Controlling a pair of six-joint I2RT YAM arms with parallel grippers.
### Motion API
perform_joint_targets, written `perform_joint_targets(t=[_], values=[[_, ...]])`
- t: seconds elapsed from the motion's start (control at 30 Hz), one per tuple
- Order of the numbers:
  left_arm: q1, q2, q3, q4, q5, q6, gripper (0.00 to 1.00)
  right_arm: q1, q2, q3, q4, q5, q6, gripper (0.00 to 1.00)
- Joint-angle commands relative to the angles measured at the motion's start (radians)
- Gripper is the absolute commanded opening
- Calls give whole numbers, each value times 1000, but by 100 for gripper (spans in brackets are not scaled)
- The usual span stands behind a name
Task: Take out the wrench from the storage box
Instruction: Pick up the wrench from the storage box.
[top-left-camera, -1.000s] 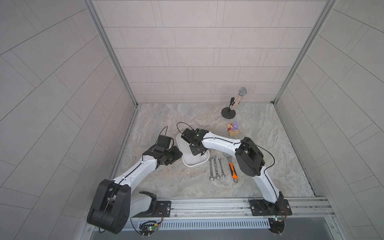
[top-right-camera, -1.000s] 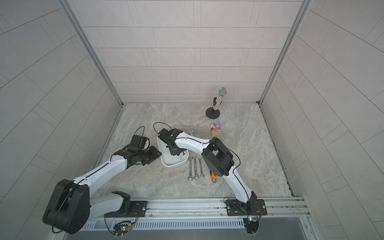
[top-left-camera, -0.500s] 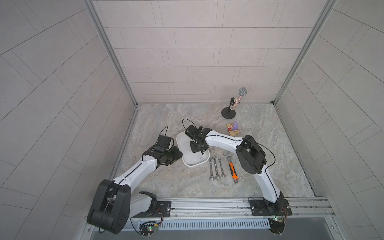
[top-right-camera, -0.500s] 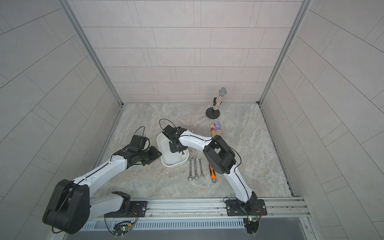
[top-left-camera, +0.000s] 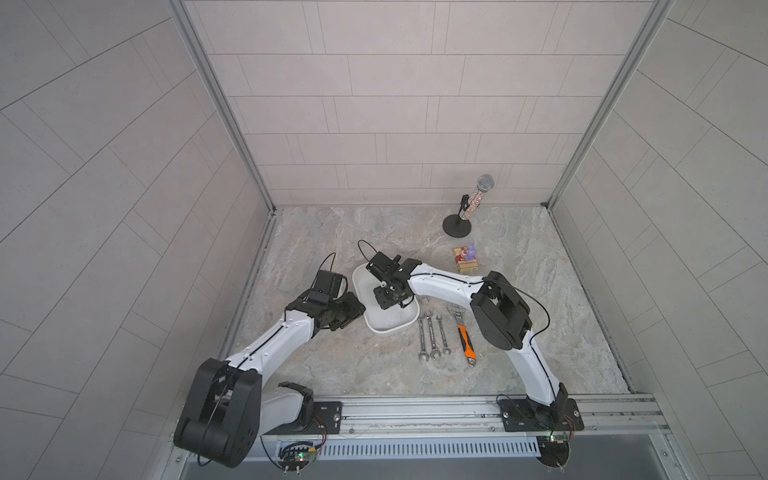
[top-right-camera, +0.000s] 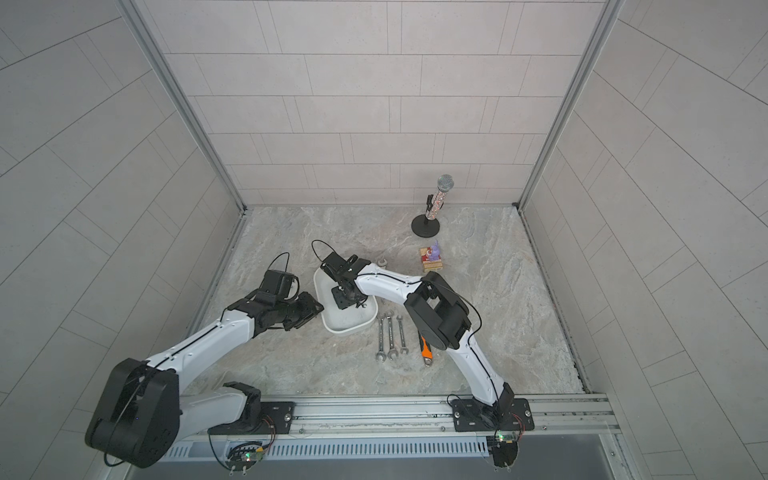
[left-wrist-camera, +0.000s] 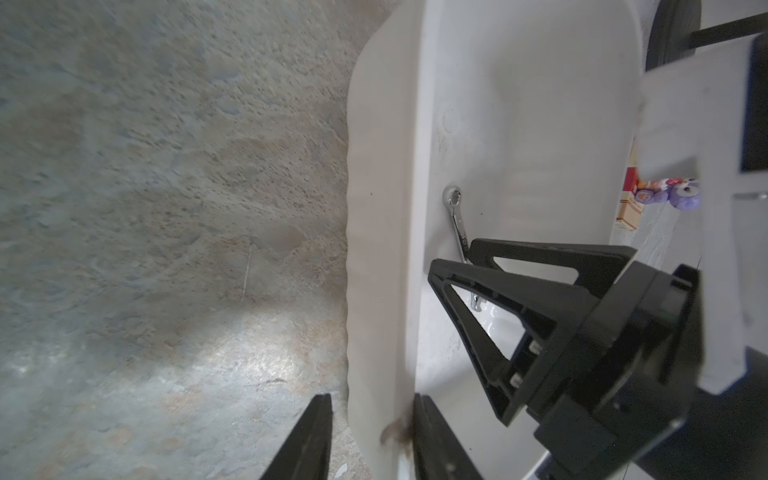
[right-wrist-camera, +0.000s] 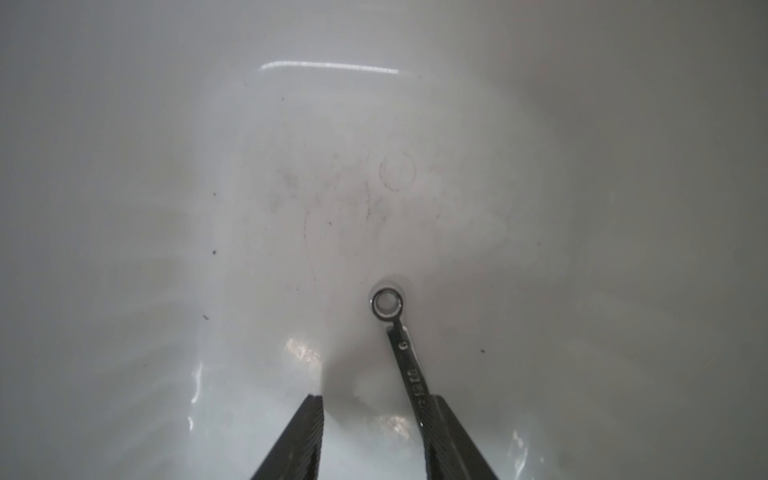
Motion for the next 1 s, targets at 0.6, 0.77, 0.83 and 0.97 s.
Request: perform_joint_targets(t=[0.6, 0.77, 0.83, 0.97], values=[[-1, 9, -14, 11, -4, 5, 38, -77, 58, 114, -144, -66, -228, 38], [0, 9, -12, 12, -6, 3, 38, -69, 86, 113, -158, -19, -212, 34], [-1, 11, -12, 17, -5, 2, 38, -63, 88, 103, -161, 0, -203, 33], [1, 5, -9, 17, -3, 2, 38, -53, 83, 76, -184, 21, -119, 23]])
